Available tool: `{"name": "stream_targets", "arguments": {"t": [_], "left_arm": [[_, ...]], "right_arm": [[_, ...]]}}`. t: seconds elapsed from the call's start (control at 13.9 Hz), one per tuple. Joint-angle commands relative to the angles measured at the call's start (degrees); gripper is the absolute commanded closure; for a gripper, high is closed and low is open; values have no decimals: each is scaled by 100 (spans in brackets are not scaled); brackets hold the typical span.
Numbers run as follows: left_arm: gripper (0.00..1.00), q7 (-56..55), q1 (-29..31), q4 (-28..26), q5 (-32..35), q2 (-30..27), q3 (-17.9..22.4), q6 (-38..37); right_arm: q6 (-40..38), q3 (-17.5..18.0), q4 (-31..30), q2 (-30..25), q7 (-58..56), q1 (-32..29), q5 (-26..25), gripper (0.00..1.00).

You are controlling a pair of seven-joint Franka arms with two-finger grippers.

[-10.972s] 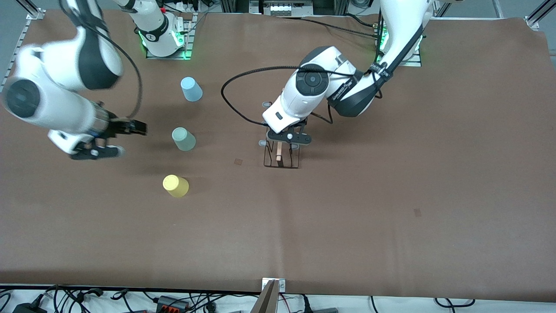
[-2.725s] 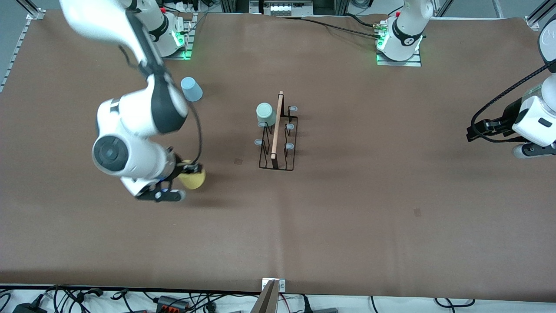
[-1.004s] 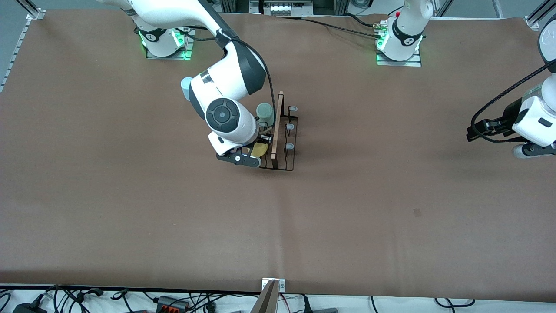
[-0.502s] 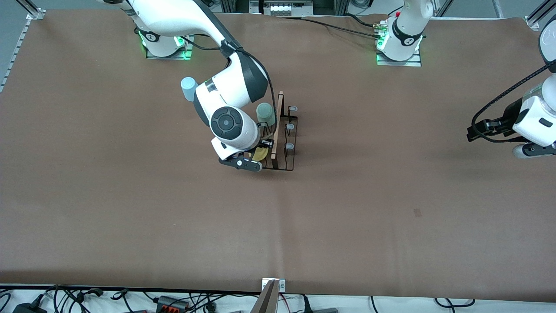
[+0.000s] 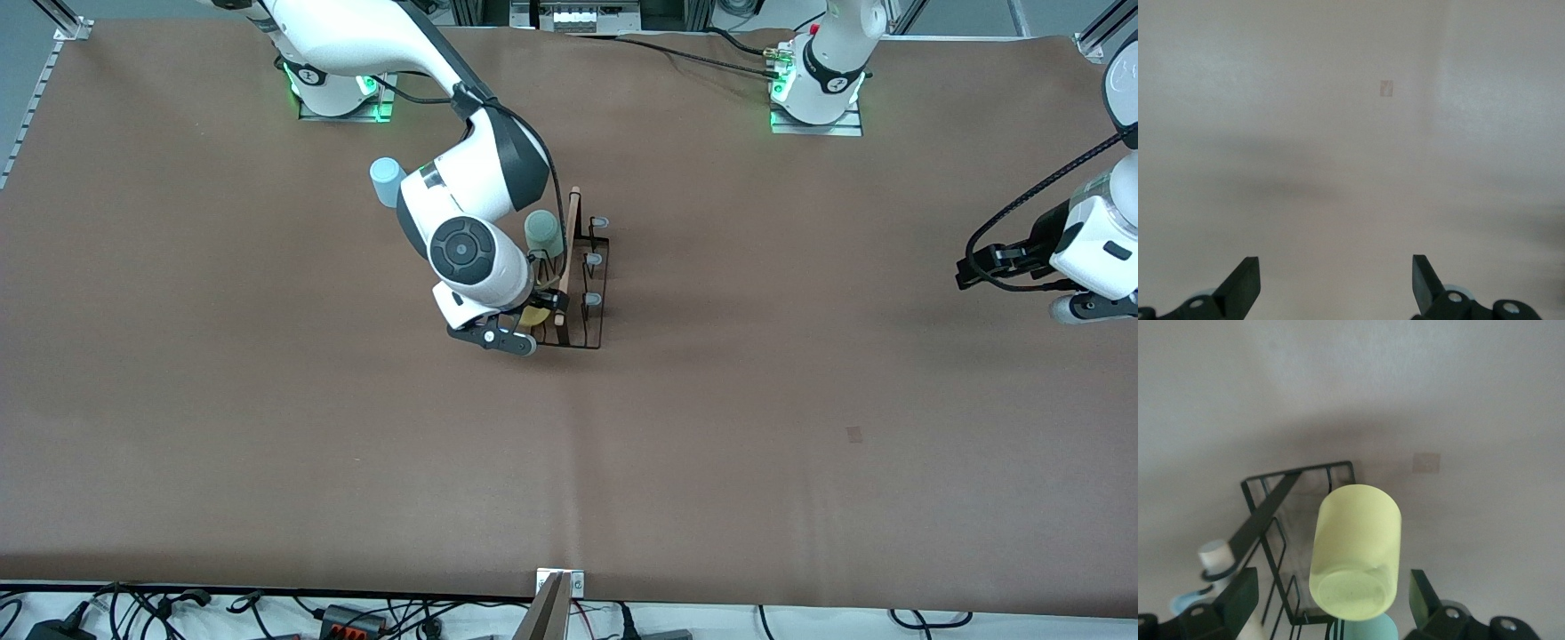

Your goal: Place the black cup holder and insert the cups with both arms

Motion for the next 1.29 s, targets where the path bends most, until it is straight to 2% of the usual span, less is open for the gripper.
{"name": "stream_targets", "arguments": {"t": [0.0,0.22,0.65,0.79,0.93,1.08,1.22], "left_arm": [[0,146,16,15,-93,-33,27,-69],[0,190,16,15,-93,-33,27,-69],[0,234,16,6,-93,-41,27,-77],[0,234,24,6,-93,-41,27,-77],[0,234,16,6,-93,-41,27,-77],[0,243,24,6,-93,-41,18,-77],[0,260,24,6,-93,-41,27,-77]], "right_arm": [[-305,-53,-1,-539,36,-261,-98,0],[-622,-115,8,-988,-550,-630,-521,0],[-1272,-168,8,-1560,-1781,-1482,-547,0],[-1597,-282,243,-1595,-2229,-1781,-573,0],[-1817,-283,455,-1700,-2940,-2368,-757,0],[-1844,-256,430,-1902,-3696,-2896,-784,0],[-1819,-169,255,-2104,-3988,-3362,-802,0]]}}
